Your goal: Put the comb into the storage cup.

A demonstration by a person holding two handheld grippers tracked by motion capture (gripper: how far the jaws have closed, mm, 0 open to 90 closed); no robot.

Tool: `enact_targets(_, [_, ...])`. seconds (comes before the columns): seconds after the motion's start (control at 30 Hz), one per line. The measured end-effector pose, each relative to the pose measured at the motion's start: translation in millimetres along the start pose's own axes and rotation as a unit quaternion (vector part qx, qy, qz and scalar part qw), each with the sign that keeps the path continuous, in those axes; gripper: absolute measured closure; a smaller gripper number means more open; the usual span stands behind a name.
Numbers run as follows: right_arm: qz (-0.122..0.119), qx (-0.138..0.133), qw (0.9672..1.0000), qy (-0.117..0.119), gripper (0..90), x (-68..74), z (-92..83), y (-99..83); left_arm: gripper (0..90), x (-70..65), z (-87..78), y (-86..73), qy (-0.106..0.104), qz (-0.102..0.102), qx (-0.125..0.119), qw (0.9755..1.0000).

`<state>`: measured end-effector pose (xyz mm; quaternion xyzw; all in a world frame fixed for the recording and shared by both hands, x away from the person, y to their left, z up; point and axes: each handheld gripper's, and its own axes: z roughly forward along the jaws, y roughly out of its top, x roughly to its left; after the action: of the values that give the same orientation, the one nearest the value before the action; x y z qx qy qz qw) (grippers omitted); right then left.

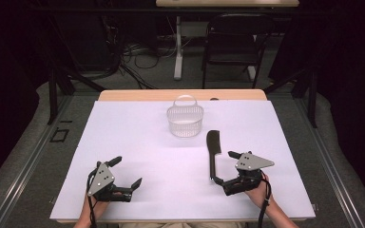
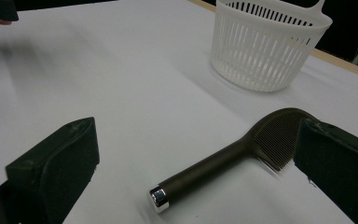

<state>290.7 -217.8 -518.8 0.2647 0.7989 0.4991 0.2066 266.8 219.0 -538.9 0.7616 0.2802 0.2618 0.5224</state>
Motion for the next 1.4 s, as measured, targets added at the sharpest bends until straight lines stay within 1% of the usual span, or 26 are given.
enact_targets(0.03, [0.003,0.001,1.0,0.002,0.0,-1.1,1.9,1.4,0.0,-0.5,0.4,0.0,0.0,-0.002,0.0,1.0])
enact_targets(0.1, [0.004,0.004,1.0,0.005,0.0,-1.8,3.3,2.4,0.0,-0.7,0.8,0.3,-0.001,0.002,0.003,1.0])
enact_targets(0.17, [0.004,0.006,1.0,0.006,0.0,-1.8,4.3,2.7,0.0,-0.7,1.0,0.4,-0.003,0.0,0.001,1.0])
enact_targets(0.23, [-0.001,0.009,0.9999,0.007,0.0,-2.5,7.2,3.0,0.0,-0.6,1.1,0.5,-0.002,0.0,0.002,1.0])
enact_targets(0.33, [0.003,0.011,0.9999,0.011,0.0,-4.4,12.7,4.3,0.0,-0.7,1.6,0.3,-0.004,0.001,0.005,1.0])
enact_targets(0.4, [0.004,0.013,0.9998,0.014,0.0,-5.1,16.6,6.0,0.0,-0.8,1.6,0.4,-0.002,0.001,0.006,1.0])
enact_targets(0.5, [-0.004,0.017,0.9997,0.018,0.0,-4.5,21.8,8.8,0.0,-0.6,0.6,0.7,0.002,0.004,0.003,1.0])
enact_targets(0.6, [-0.005,0.019,0.9996,0.021,0.0,-3.6,26.0,11.4,0.0,0.7,0.6,0.4,0.004,-0.001,0.0,1.0])
enact_targets(0.77, [-0.003,0.021,0.9994,0.028,0.0,-4.1,32.2,15.2,0.0,1.1,0.8,0.6,0.001,0.003,0.001,1.0])
enact_targets(0.87, [-0.002,0.028,0.9991,0.032,0.0,-4.4,36.0,15.0,0.0,0.8,1.0,0.5,-0.002,0.002,0.004,1.0])
enact_targets(0.93, [-0.001,0.032,0.9988,0.037,0.0,-4.3,37.5,14.1,0.0,1.1,1.5,0.4,-0.002,0.005,0.003,1.0])
enact_targets(1.1, [-0.002,0.038,0.9986,0.038,0.0,-5.1,38.6,12.6,0.0,1.0,2.2,0.3,-0.004,0.005,0.003,1.0])
enact_targets(1.13, [-0.004,0.039,0.9985,0.038,1.4,-5.4,38.7,12.1,0.0,1.0,2.2,0.3,-0.004,0.004,0.003,1.0])
enact_targets(1.2, [-0.008,0.04,0.9984,0.038,8.4,-6.2,39.9,11.9,0.0,1.1,2.4,0.1,-0.003,0.006,0.007,1.0])
enact_targets(1.23, [-0.009,0.043,0.9983,0.039,13.4,-6.6,41.5,12.2,0.0,1.4,2.6,0.0,-0.004,0.005,0.008,0.9999])
enact_targets(1.27, [-0.011,0.045,0.9979,0.045,16.6,-6.8,43.5,12.4,0.0,1.7,2.7,-0.1,-0.005,0.005,0.007,0.9999])
enact_targets(1.3, [-0.015,0.049,0.9977,0.045,19.6,-6.4,45.9,12.7,0.0,1.7,2.7,0.0,-0.005,0.005,0.008,0.9999])
enact_targets(1.33, [-0.021,0.056,0.9973,0.043,27.8,-6.1,48.3,13.0,0.0,1.7,2.7,-0.1,-0.005,0.005,0.009,0.9999])
enact_targets(1.37, [-0.023,0.064,0.9965,0.049,38.1,-5.3,52.3,12.8,0.0,1.5,2.7,-0.1,-0.004,0.006,0.009,0.9999])
enact_targets(1.4, [-0.023,0.064,0.9965,0.049,38.1,-5.3,52.3,12.8,0.0,1.5,2.5,-0.1,-0.005,0.007,0.009,0.9999])
